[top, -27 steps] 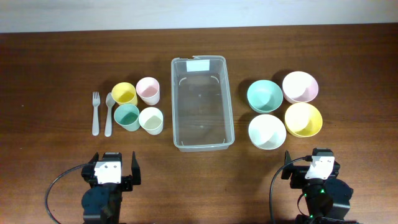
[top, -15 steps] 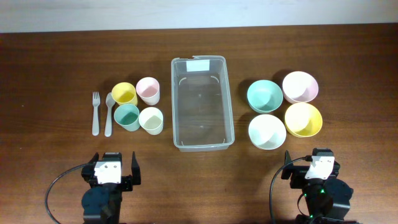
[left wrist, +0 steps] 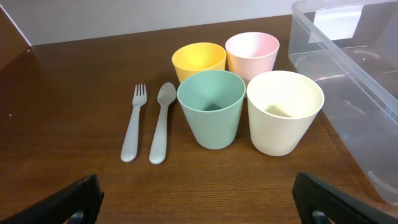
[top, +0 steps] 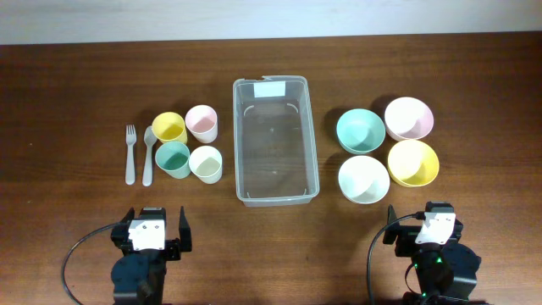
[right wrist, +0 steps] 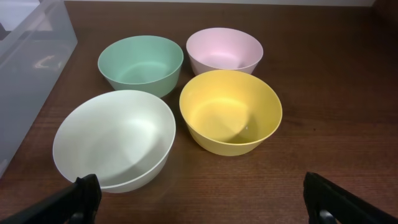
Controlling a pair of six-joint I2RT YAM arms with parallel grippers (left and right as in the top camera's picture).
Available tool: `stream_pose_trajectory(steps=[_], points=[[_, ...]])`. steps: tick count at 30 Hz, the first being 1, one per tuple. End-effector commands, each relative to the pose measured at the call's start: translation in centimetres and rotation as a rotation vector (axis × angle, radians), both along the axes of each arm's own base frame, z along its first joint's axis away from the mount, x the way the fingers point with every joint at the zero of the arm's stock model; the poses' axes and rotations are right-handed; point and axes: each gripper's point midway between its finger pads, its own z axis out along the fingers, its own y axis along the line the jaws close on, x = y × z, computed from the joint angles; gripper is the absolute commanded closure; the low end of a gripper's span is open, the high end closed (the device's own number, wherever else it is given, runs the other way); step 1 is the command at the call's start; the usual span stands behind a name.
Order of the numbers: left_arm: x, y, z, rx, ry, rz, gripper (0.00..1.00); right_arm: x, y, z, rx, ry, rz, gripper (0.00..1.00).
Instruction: Pack container
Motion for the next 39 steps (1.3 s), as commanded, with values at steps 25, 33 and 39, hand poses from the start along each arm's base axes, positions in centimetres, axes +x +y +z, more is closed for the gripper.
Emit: stream_pose_trajectory(steps=[25,33,39], points=[[0.0,-0.2,-0.2,0.012,0.000,-0.017,0.00,0.1,0.3,0.2,-0.002,-0.015,0.019,0.01],[0.0,-0.2,-0.2,0.012,0.000,-0.017,0.00,0.6,3.2,2.8,0.189,-0.107,0.127,0.01],[0.0,-0.2,-0.2,0.012,0.000,-0.017,0.00,0.5,3.7,8.4,0.225,-0.202,0.153,0.01]])
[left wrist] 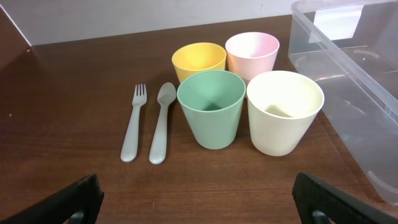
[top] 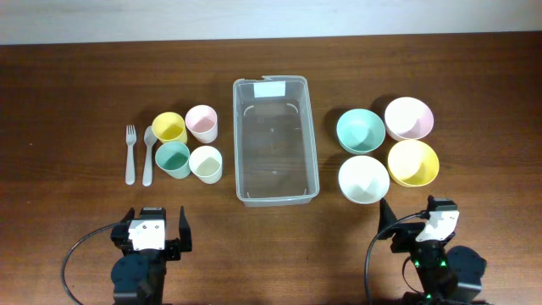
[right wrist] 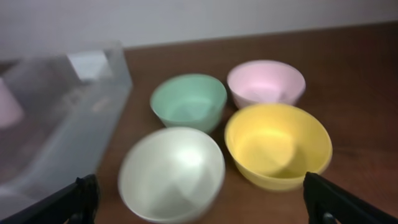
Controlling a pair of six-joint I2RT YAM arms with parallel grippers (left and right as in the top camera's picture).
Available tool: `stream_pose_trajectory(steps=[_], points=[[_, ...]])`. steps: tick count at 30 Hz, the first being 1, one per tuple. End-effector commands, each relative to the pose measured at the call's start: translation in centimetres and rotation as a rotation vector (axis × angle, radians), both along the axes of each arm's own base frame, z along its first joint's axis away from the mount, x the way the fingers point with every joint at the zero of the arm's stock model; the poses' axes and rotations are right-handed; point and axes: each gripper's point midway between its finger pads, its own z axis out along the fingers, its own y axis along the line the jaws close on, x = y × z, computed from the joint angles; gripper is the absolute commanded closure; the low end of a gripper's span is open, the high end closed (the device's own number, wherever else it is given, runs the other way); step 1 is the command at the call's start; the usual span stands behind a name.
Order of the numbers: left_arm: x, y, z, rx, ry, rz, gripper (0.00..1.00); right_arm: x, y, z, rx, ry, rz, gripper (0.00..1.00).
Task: Pack container
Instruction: 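Reach the right gripper to the yellow bowl and grasp its rim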
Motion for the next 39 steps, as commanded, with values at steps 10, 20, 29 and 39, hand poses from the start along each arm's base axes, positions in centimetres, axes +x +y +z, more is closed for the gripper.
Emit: stream_pose_trajectory(steps=[10,20,29,39], points=[[0.0,-0.2,-0.2,0.012,0.000,-0.017,0.00,4.3,0.0,12.2,0.129,0.315,0.031,0.01],[0.0,-0.2,-0.2,0.012,0.000,-0.017,0.00,12.8,-3.8,7.8,0.186,0.743,-0.083,0.01],[0.0,-0.2,-0.2,0.012,0.000,-0.017,0.00,12.9,-10.9,-5.2,0.380,1.106,-0.209,0.01],[0.0,-0.2,-0.2,0.012,0.000,-0.017,0.00,11.1,-12.1,-11.6,0.446,1.248,-0.231,0.25]])
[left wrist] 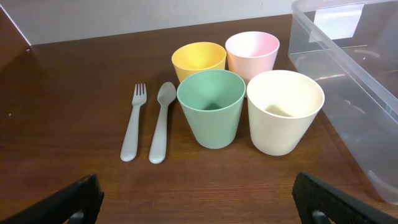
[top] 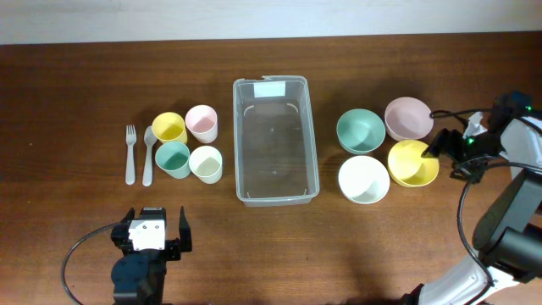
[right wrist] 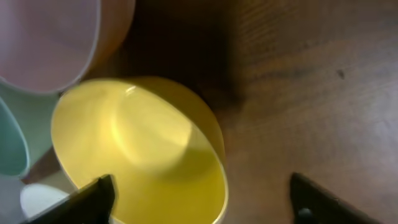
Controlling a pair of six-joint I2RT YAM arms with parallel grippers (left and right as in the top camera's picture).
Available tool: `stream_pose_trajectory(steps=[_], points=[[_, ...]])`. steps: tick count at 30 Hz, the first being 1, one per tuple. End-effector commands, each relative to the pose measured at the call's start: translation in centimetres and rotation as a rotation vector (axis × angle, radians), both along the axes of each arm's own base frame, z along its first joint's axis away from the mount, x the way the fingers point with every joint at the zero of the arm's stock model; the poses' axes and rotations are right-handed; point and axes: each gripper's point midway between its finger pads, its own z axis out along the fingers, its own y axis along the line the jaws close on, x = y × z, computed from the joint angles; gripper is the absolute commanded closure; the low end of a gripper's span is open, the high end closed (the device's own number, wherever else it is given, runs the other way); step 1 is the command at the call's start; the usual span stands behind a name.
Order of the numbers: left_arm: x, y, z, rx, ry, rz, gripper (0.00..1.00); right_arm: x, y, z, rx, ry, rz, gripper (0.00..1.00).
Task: Pack container
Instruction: 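Reach the right gripper to the yellow bowl and grasp its rim, then carry the yellow bowl into the clear container and release it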
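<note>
The clear plastic container (top: 309, 144) lies mid-table, nothing inside. Left of it stand yellow (top: 168, 127), pink (top: 201, 122), green (top: 173, 158) and cream (top: 206, 163) cups, with a grey fork (top: 130, 154) and spoon (top: 148, 156). To the right sit green (top: 360, 130), pink (top: 408, 118), white (top: 363, 179) and yellow (top: 412, 163) bowls. My right gripper (top: 447, 152) is open, its fingers astride the yellow bowl's (right wrist: 143, 155) right rim. My left gripper (top: 152, 233) is open near the front edge, short of the cups (left wrist: 211, 106).
The container's near wall (left wrist: 348, 93) fills the right of the left wrist view. A black cable (top: 466, 220) loops down from the right arm along the table's right side. Bare wood lies between the left gripper and the cups.
My right gripper has gone from the front edge below the white bowl to the yellow bowl's right rim, now looking down on it. The left gripper and all objects stayed put.
Both grippers stood open at the front edge, the left facing the cups and the right facing the bowls. Then the right wrist view had shifted and blurred, with the container in sight. Now the right gripper stands open over the yellow bowl's rim.
</note>
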Motion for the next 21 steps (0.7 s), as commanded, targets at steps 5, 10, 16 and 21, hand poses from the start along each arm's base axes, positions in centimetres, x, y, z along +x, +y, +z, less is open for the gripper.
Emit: stream_pose_trajectory(steps=[5,10,16,21], points=[[0.0,-0.2,-0.2,0.012,-0.001,-0.017,0.00,-2.2,1.1,-3.5,0.032,0.064,-0.022,0.33],[0.0,-0.2,-0.2,0.012,-0.001,-0.017,0.00,-2.8,1.7,-4.8,0.050,0.078,-0.062,0.37],[0.0,-0.2,-0.2,0.012,-0.001,-0.017,0.00,-3.0,1.3,-4.8,0.048,0.079,-0.074,0.70],[0.0,-0.2,-0.2,0.012,-0.001,-0.017,0.00,-4.0,0.3,-3.5,0.048,0.090,-0.140,0.89]])
